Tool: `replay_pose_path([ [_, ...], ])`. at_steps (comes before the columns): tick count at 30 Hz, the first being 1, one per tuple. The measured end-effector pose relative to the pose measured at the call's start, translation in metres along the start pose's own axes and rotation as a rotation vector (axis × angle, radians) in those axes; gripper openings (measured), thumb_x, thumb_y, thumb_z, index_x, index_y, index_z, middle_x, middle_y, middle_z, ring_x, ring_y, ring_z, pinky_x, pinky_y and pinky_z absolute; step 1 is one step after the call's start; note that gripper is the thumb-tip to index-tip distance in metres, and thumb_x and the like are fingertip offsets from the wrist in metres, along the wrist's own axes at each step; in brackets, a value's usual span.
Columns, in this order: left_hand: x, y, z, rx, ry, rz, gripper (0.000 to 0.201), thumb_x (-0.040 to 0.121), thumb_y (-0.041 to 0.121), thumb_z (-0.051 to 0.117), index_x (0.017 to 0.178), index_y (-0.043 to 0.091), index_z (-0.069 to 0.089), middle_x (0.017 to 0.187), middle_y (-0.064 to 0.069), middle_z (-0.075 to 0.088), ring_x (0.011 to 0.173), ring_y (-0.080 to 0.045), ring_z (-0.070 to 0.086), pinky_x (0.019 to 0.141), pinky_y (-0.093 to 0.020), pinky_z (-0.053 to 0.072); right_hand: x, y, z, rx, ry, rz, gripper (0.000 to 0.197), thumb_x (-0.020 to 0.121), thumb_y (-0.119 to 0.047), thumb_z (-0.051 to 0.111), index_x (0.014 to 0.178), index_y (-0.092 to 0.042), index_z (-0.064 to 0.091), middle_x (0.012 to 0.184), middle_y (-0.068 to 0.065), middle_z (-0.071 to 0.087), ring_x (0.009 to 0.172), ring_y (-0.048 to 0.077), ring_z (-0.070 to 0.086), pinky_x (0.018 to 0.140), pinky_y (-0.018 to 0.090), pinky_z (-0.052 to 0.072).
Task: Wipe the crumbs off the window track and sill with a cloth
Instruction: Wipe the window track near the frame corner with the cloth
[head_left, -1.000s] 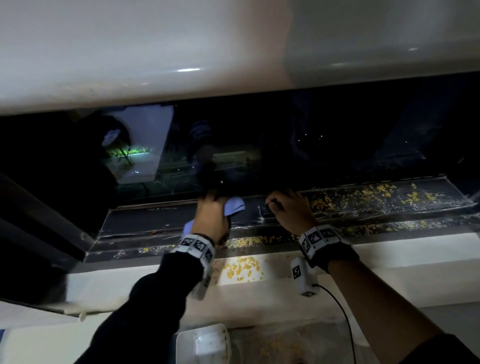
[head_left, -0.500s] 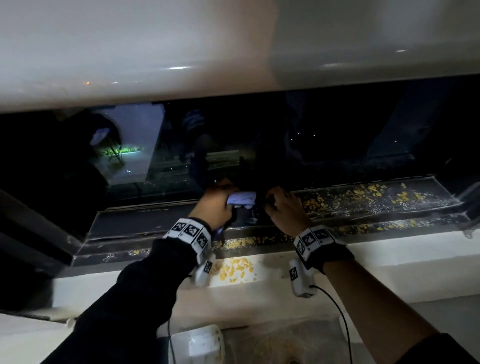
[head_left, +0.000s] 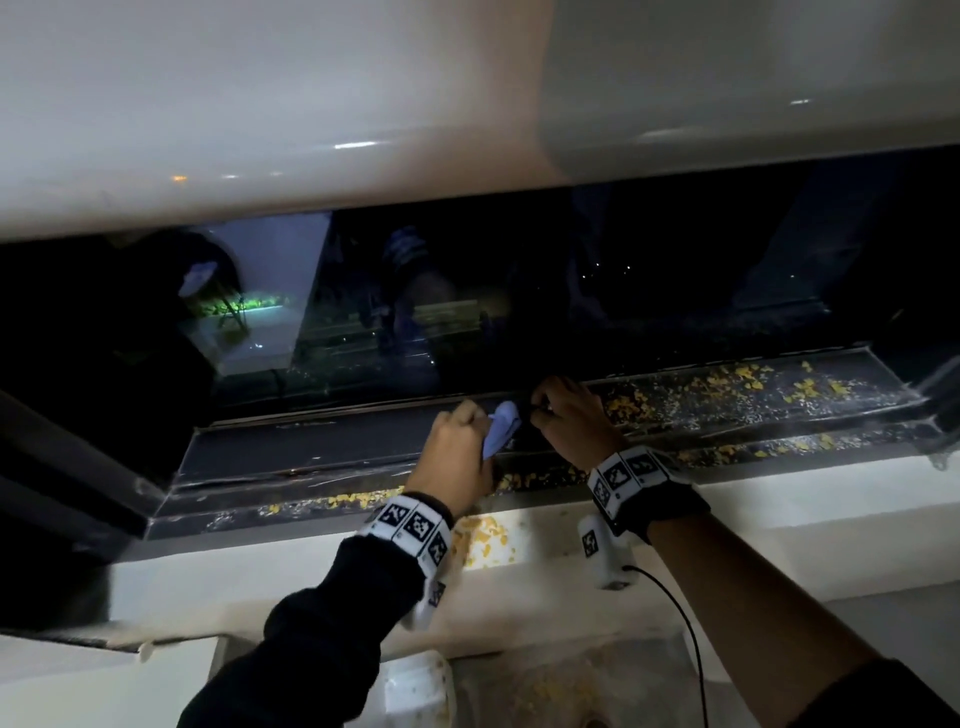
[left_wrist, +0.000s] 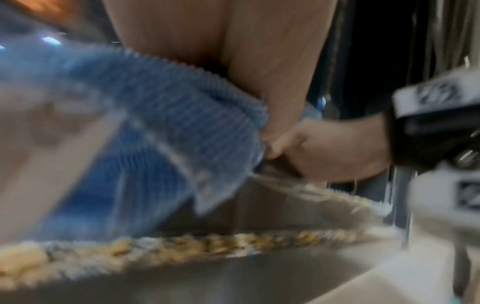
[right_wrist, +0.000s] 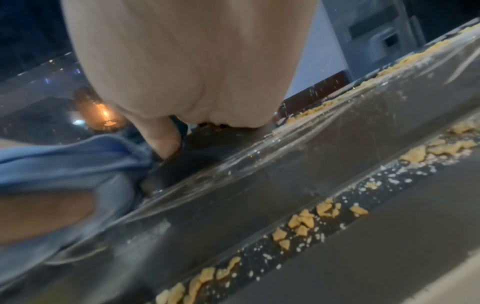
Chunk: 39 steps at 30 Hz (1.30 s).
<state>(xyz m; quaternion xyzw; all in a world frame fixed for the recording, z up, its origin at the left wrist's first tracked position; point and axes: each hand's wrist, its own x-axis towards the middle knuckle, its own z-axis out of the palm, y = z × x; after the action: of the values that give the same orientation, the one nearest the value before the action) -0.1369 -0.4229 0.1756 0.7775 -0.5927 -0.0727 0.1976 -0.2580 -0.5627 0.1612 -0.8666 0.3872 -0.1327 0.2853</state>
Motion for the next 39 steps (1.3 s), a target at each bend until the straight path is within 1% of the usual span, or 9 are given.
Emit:
replay_pose_path([
  [4,-0.005,-0.002,-0.017,-0.017,-0.081,0.104,0.024,0.071,0.006,0.060,0.092,0.012,0.069,0.100,-0.007,0.056,0.085,-0.030,0.051,0.077,-0.036,0.044,0.000,0.001,-0.001,0.000,-0.002,-0.009,0.023,0.082,-0.026,0.055,0.099,-0.011,0.060,0.109,0.011,0.060,0.106,0.033,0.051,0.086,0.038,0.034],
  [7,0.006,-0.021,-0.031,0.069,0.021,0.133,0.037,0.068,0.005,0.056,0.102,0.011,0.068,0.100,-0.010,0.059,0.091,-0.029,0.051,0.080,-0.036,0.045,0.000,0.005,0.000,-0.015,-0.014,-0.028,0.017,0.083,-0.021,0.060,0.099,-0.015,0.057,0.109,0.008,0.059,0.106,0.031,0.051,0.089,0.039,0.036],
  [12,-0.001,0.000,0.000,0.273,-0.058,0.140,0.044,0.052,0.006,0.073,0.096,0.010,0.066,0.099,-0.010,0.054,0.085,-0.025,0.040,0.074,-0.030,0.037,-0.001,0.004,0.000,-0.020,-0.013,-0.035,0.020,0.084,-0.028,0.054,0.098,-0.015,0.057,0.108,0.006,0.059,0.105,0.029,0.050,0.086,0.036,0.031],
  [19,-0.016,-0.003,-0.009,0.197,-0.136,0.347,0.044,0.070,0.017,0.070,0.113,0.020,0.063,0.104,0.000,0.047,0.089,-0.019,0.038,0.075,-0.029,0.044,-0.001,0.003,-0.001,-0.024,0.013,-0.073,0.015,0.084,-0.021,0.059,0.097,-0.014,0.058,0.108,0.006,0.060,0.106,0.031,0.050,0.087,0.039,0.033],
  [23,-0.008,-0.006,-0.009,0.102,0.009,0.206,0.061,0.068,0.003,0.068,0.125,0.017,0.056,0.108,-0.003,0.048,0.089,-0.021,0.038,0.079,-0.034,0.045,-0.003,0.005,-0.002,0.012,-0.016,-0.064,0.019,0.083,-0.026,0.051,0.097,-0.015,0.058,0.108,0.008,0.060,0.107,0.032,0.051,0.091,0.041,0.035],
  [26,-0.015,0.001,0.005,0.069,-0.024,0.136,0.062,0.074,-0.002,0.061,0.132,0.016,0.051,0.116,-0.005,0.045,0.090,-0.022,0.036,0.084,-0.034,0.043,-0.005,0.002,-0.006,0.060,-0.029,-0.056,0.027,0.075,-0.034,0.045,0.092,-0.015,0.056,0.103,0.007,0.058,0.103,0.030,0.051,0.091,0.042,0.036],
  [30,-0.023,-0.012,-0.010,0.049,-0.067,0.214,0.044,0.076,0.008,0.062,0.118,0.023,0.064,0.106,0.000,0.049,0.084,-0.018,0.035,0.081,-0.027,0.039,-0.006,0.003,-0.005,0.061,-0.006,-0.064,0.017,0.080,-0.025,0.054,0.091,-0.013,0.057,0.103,0.005,0.058,0.103,0.028,0.050,0.090,0.040,0.035],
  [34,0.006,-0.029,-0.026,0.064,0.120,0.010,0.044,0.069,-0.005,0.055,0.108,0.012,0.066,0.109,-0.010,0.057,0.096,-0.032,0.051,0.085,-0.034,0.041,-0.004,0.003,-0.003,0.034,0.016,-0.077,0.010,0.086,-0.019,0.058,0.094,-0.013,0.057,0.105,0.002,0.057,0.105,0.026,0.048,0.086,0.036,0.030],
  [39,-0.005,-0.002,0.008,0.109,0.038,-0.022,0.056,0.067,0.000,0.060,0.122,0.011,0.056,0.120,-0.009,0.048,0.095,-0.029,0.040,0.088,-0.035,0.038,-0.006,0.002,-0.005,0.029,0.008,-0.085,0.021,0.082,-0.028,0.050,0.093,-0.012,0.057,0.104,0.005,0.059,0.104,0.028,0.049,0.088,0.038,0.033],
])
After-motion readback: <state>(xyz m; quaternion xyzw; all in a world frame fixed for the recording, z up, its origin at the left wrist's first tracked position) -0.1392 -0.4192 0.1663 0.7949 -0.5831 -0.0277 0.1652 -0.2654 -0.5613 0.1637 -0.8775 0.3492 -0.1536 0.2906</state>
